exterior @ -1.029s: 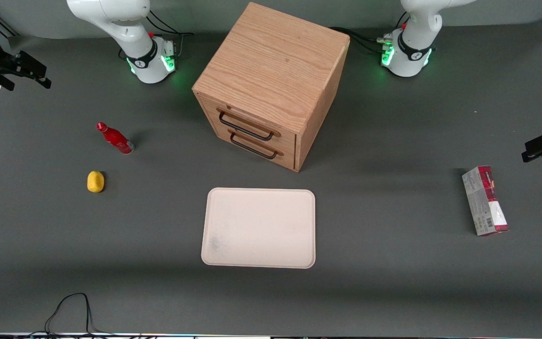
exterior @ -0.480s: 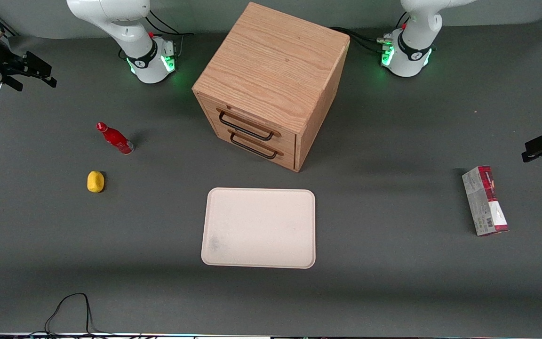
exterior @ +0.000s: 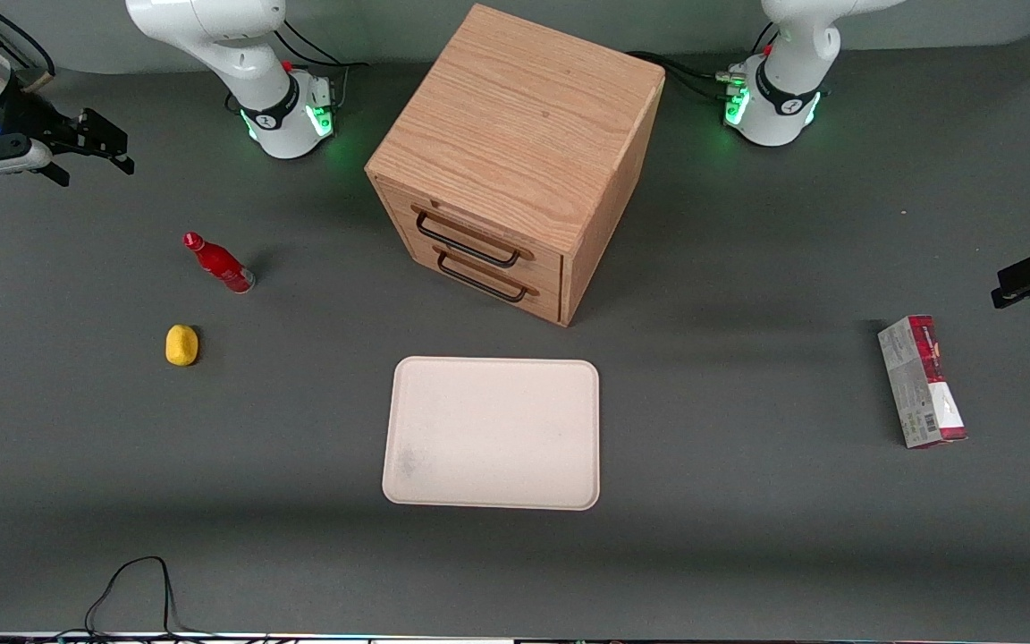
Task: Place coke bottle on tray
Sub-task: 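Move the open right gripper down over the red Coca-Cola bottle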
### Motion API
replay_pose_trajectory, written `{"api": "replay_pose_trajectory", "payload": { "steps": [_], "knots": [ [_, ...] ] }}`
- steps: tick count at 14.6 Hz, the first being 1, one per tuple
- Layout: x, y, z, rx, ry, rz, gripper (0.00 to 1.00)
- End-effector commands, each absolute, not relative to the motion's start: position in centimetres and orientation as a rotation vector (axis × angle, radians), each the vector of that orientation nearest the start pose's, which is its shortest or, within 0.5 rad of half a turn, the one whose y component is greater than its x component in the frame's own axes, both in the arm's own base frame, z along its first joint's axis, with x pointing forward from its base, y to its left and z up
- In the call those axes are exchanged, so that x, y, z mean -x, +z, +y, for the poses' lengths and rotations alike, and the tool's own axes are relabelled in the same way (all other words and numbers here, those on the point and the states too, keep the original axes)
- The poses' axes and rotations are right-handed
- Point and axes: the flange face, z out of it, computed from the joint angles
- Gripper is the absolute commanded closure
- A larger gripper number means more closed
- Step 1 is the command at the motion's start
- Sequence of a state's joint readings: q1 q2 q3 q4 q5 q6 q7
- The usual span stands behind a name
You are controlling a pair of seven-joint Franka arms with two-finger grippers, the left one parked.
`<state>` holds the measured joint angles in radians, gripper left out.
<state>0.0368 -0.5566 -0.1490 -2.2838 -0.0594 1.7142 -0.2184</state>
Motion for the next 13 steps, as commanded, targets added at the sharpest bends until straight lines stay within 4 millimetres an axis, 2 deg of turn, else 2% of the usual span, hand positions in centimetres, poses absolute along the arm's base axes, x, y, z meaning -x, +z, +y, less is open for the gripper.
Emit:
{"api": "replay_pose_trajectory", "payload": {
  "steps": [1, 3, 7, 13],
  "knots": [
    [-37.0, 53.7, -5.8, 3.123, -0.023, -0.262, 0.0],
    [-37.7, 51.1, -5.7, 3.126, -0.033, -0.261, 0.0],
    [-37.8, 45.9, -5.4, 3.125, -0.058, -0.266, 0.0],
    [-36.8, 38.5, -6.3, 3.104, -0.069, -0.221, 0.0]
  ]
}}
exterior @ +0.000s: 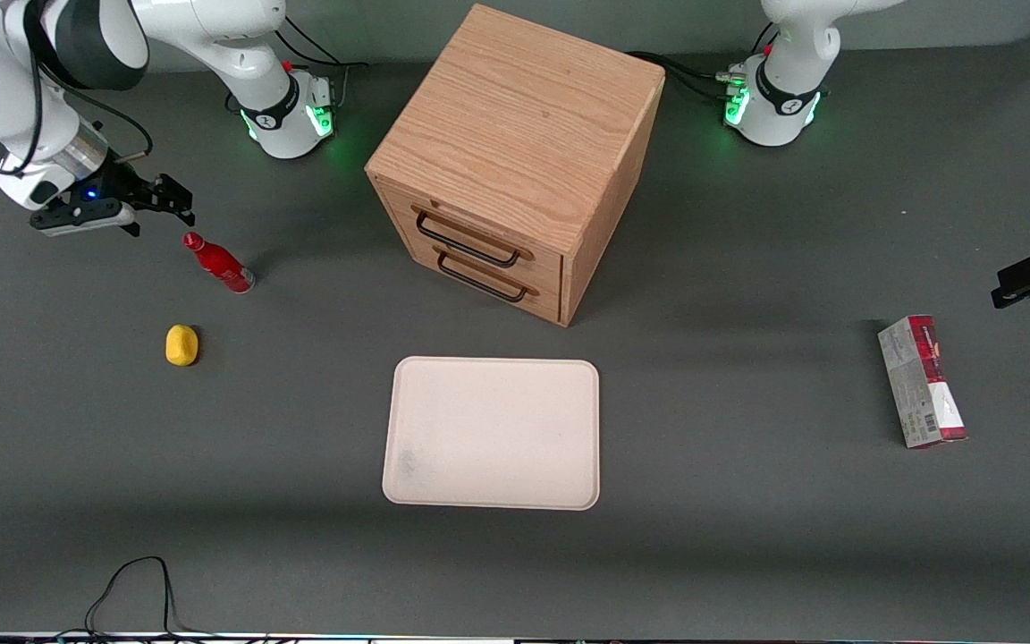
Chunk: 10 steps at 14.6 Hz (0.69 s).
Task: Place coke bottle on tray
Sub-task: 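Move the open right gripper down over the red Coca-Cola bottle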
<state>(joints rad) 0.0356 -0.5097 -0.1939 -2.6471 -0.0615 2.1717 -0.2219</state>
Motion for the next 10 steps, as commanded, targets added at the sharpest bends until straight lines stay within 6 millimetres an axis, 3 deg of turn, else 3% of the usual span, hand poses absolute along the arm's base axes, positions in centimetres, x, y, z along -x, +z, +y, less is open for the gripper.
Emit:
{"api": "replay_pose_trajectory", "payload": {
  "steps": [1, 10],
  "knots": [
    [-36.6, 37.5, -6.3, 3.103, -0.071, -0.219, 0.0],
    [-36.9, 32.2, -7.4, 3.104, -0.036, -0.202, 0.0]
  ]
}}
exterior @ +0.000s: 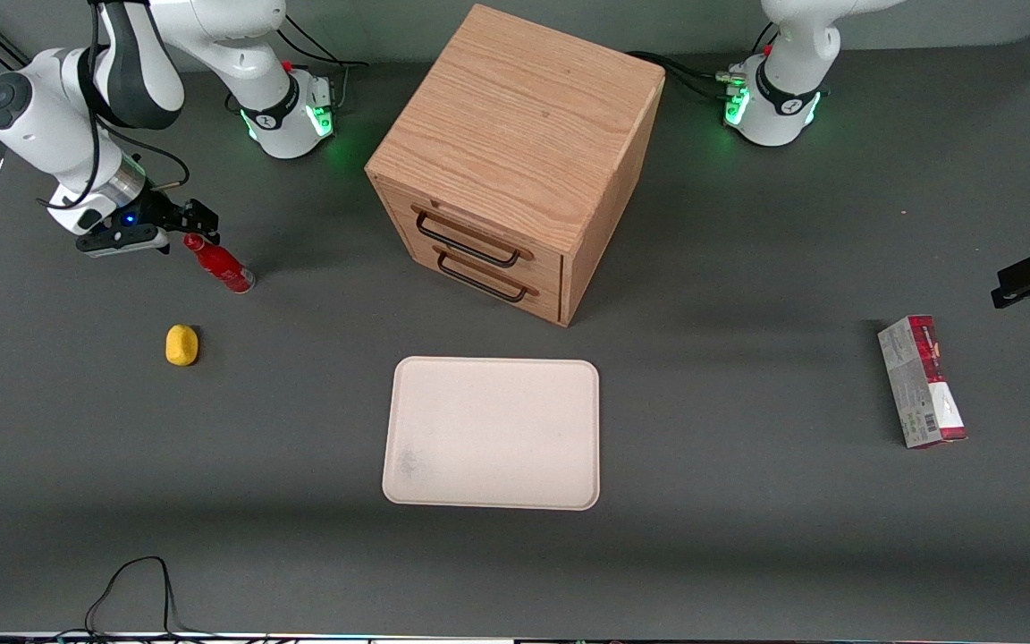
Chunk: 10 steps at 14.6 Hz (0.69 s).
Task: Place coke bottle on tray
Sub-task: 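Move the open right gripper down over the red Coca-Cola bottle, then close the right gripper around the bottle's neck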
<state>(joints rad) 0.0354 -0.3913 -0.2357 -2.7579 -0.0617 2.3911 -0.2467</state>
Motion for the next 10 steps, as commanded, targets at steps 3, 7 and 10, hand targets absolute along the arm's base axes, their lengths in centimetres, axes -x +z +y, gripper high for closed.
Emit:
{"api": "replay_pose_trajectory", "payload": {
  "steps": [3, 7, 10],
  "knots": [
    [-36.59, 31.65, -7.23, 3.102, -0.017, -0.205, 0.0],
    [-36.38, 31.29, -7.11, 3.102, 0.0, -0.21, 0.0],
    [-36.45, 31.06, -7.09, 3.102, 0.012, -0.209, 0.44]
  ]
}}
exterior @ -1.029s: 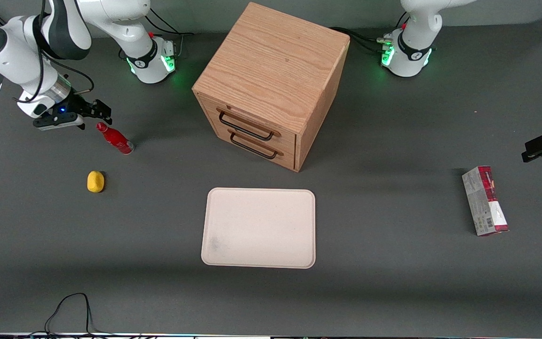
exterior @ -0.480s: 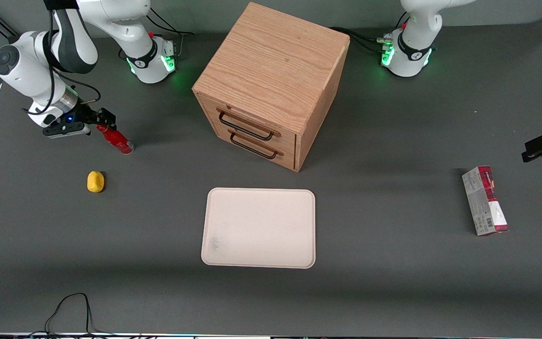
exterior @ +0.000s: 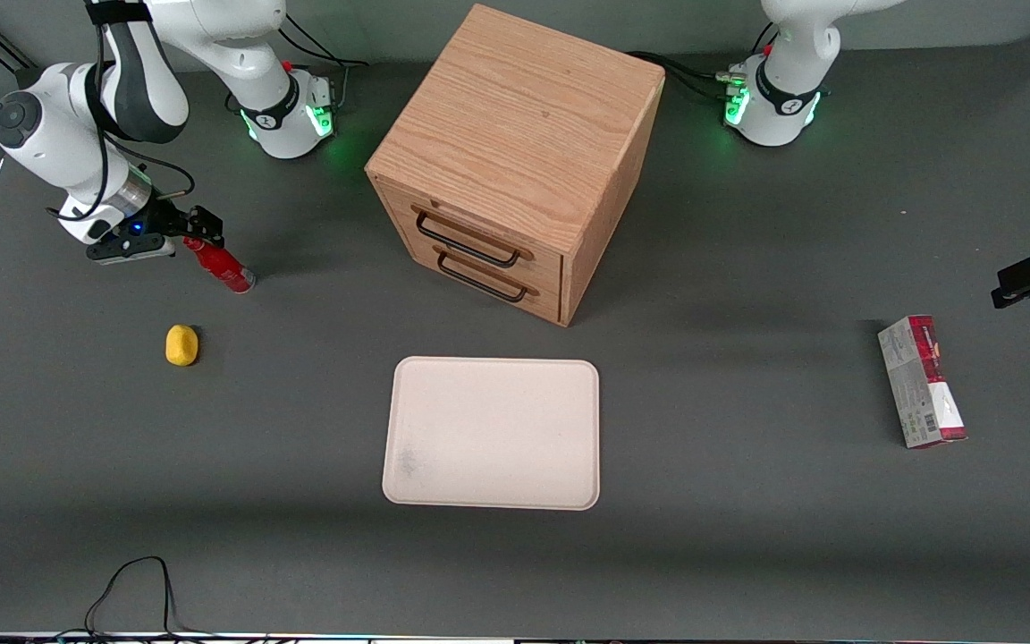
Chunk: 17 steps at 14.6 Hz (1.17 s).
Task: Place coke bottle on tray
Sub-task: 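Close the right gripper around the bottle's neck, then lift the bottle and swing it past the yellow sponge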
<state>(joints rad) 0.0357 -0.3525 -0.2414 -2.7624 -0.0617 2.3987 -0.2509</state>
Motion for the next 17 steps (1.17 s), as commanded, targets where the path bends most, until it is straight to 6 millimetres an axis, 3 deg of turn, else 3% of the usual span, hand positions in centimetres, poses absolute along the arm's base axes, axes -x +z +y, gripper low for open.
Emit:
{"api": "replay_pose_trajectory", "payload": {
  "steps": [1, 3, 4, 7, 10, 14, 17],
  "knots": [
    [-36.5, 31.0, -7.0, 3.101, 0.019, -0.211, 0.62],
    [-36.5, 31.0, -7.1, 3.101, 0.021, -0.211, 0.95],
    [-36.5, 31.0, -7.1, 3.1, 0.021, -0.209, 1.0],
    [-36.7, 31.4, -7.0, 3.102, 0.017, -0.213, 1.0],
    [-37.8, 34.0, -7.3, 3.117, 0.03, -0.231, 1.0],
    [-39.2, 40.0, -8.1, 3.129, 0.018, -0.236, 1.0],
    [-41.2, 47.0, -8.2, 3.146, 0.045, -0.247, 1.0]
  ]
}}
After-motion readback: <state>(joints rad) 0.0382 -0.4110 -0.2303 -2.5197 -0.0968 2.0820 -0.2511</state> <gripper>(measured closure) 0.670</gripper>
